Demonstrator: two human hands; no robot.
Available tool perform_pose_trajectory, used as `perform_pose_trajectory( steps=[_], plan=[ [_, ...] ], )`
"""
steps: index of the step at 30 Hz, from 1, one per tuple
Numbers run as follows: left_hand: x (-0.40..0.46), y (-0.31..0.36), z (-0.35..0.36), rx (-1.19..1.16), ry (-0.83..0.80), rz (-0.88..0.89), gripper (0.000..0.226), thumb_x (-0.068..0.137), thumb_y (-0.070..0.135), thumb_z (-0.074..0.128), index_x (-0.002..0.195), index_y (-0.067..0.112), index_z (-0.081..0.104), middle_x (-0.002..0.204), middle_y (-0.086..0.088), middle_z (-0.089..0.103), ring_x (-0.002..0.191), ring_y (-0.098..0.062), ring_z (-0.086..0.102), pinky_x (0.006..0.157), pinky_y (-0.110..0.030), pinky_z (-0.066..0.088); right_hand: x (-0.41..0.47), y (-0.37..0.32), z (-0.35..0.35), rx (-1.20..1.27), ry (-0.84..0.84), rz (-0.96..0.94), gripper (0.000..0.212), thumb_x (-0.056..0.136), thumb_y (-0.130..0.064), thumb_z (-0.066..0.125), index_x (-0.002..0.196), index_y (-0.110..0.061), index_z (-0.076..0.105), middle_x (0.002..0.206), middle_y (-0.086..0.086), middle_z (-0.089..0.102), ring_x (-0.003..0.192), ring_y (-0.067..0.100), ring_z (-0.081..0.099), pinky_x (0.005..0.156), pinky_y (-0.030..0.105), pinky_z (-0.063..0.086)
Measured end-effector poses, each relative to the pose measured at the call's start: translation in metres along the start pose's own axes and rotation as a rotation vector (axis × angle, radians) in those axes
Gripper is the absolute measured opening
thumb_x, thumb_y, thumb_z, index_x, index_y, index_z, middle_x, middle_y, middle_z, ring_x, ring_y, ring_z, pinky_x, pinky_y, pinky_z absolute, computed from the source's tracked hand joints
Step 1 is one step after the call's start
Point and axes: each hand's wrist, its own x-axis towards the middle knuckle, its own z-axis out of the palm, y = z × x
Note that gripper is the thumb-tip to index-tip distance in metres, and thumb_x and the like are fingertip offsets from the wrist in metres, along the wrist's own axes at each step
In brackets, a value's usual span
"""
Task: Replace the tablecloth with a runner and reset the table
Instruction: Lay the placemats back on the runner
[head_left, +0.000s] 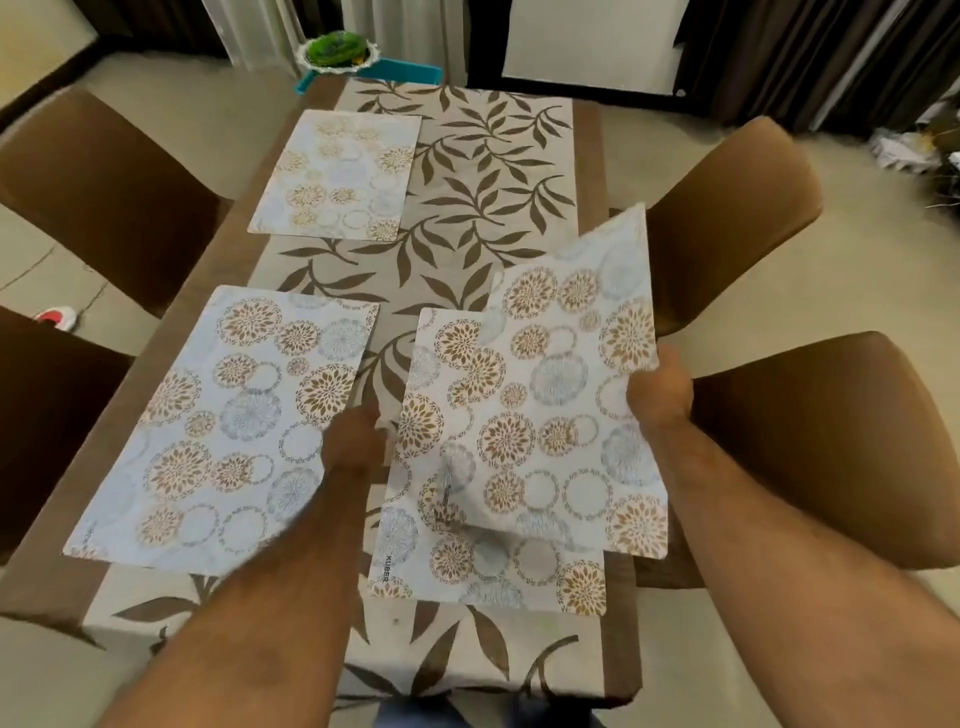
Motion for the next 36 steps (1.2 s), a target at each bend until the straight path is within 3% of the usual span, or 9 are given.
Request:
perform_pose_trajectory(
  steps=[5,7,9,12,16,21,24,29,36],
  plan=[
    [-0.012,-0.043,-0.02,0.017,0.047,-0.16,0.033,0.089,0.025,0.064,0.122,0.025,0.067,0.124,-0.013,0.063,0.114,-0.037,0.058,0.094,-0.049,0.052,-0.003,-0.029,0.012,0.144,-0.031,-0.112,0.028,0.091,-0.003,0.044,0.114,-0.011,0.058,0.107,0.008,0.063,0.097,0.024,0.059,0.079,0.033,0.051],
    [-0.02,-0.068,-0.024,0.079,0.034,-0.19,0.035,0.092,0.029,0.057,0.126,0.027,0.064,0.128,-0.011,0.061,0.118,-0.036,0.056,0.095,-0.049,0.051,-0.009,-0.039,0.021,0.199,-0.069,-0.113,0.029,0.094,-0.002,0.045,0.119,-0.011,0.057,0.104,0.003,0.059,0.096,0.018,0.056,0.078,0.028,0.046],
    [-0.026,-0.09,-0.029,0.18,-0.018,-0.214,0.043,0.096,0.028,0.05,0.138,0.029,0.051,0.142,-0.009,0.049,0.131,-0.034,0.044,0.105,-0.049,0.043,-0.015,-0.049,0.031,0.184,-0.104,-0.116,0.035,0.091,-0.001,0.049,0.121,-0.019,0.056,0.101,-0.002,0.055,0.091,0.015,0.053,0.077,0.026,0.043],
    [-0.032,-0.113,-0.038,0.163,-0.102,-0.305,0.056,0.096,0.031,0.051,0.149,0.032,0.033,0.158,-0.006,0.024,0.145,-0.033,0.018,0.112,-0.054,0.029,-0.019,-0.055,0.05,0.177,-0.125,-0.123,0.041,0.084,-0.005,0.053,0.122,-0.019,0.056,0.101,0.001,0.06,0.096,0.028,0.063,0.087,0.041,0.055],
    [-0.027,-0.129,-0.049,0.199,-0.212,-0.331,0.073,0.086,0.054,0.061,0.148,0.034,0.027,0.157,-0.007,0.013,0.142,-0.037,0.013,0.107,-0.062,0.033,-0.035,-0.062,0.072,0.242,-0.129,-0.131,0.027,0.092,-0.001,0.048,0.115,-0.009,0.061,0.103,0.007,0.062,0.102,0.031,0.061,0.096,0.047,0.052],
    [-0.027,-0.135,-0.048,0.149,-0.224,-0.35,0.088,0.088,0.058,0.058,0.154,0.036,0.005,0.163,-0.004,-0.01,0.147,-0.042,0.0,0.102,-0.07,0.035,-0.048,-0.064,0.087,0.217,-0.095,-0.116,0.028,0.096,-0.007,0.049,0.12,-0.005,0.062,0.115,0.018,0.065,0.107,0.037,0.061,0.097,0.046,0.051],
    [-0.028,-0.136,-0.049,0.124,-0.235,-0.383,0.09,0.088,0.058,0.058,0.155,0.035,0.003,0.163,-0.005,-0.011,0.146,-0.043,-0.001,0.1,-0.071,0.036,-0.059,-0.071,0.084,0.123,-0.09,-0.113,0.033,0.097,-0.007,0.049,0.129,-0.003,0.057,0.123,0.02,0.06,0.109,0.037,0.058,0.092,0.039,0.046],
    [-0.028,-0.136,-0.05,0.114,-0.237,-0.389,0.092,0.086,0.057,0.062,0.155,0.036,0.005,0.164,-0.005,-0.011,0.147,-0.043,-0.002,0.104,-0.071,0.031,-0.065,-0.073,0.086,0.177,-0.111,-0.133,0.032,0.097,-0.011,0.049,0.126,-0.001,0.059,0.124,0.018,0.061,0.116,0.039,0.056,0.103,0.048,0.045],
    [-0.025,-0.121,-0.059,0.112,-0.148,-0.27,0.074,0.096,0.051,0.047,0.156,0.025,0.013,0.164,-0.009,0.005,0.15,-0.034,0.006,0.116,-0.057,0.023,-0.074,-0.057,0.06,0.366,-0.096,0.012,0.023,0.093,0.002,0.049,0.104,-0.014,0.061,0.086,0.003,0.061,0.076,0.017,0.056,0.08,0.04,0.052]
  ],
)
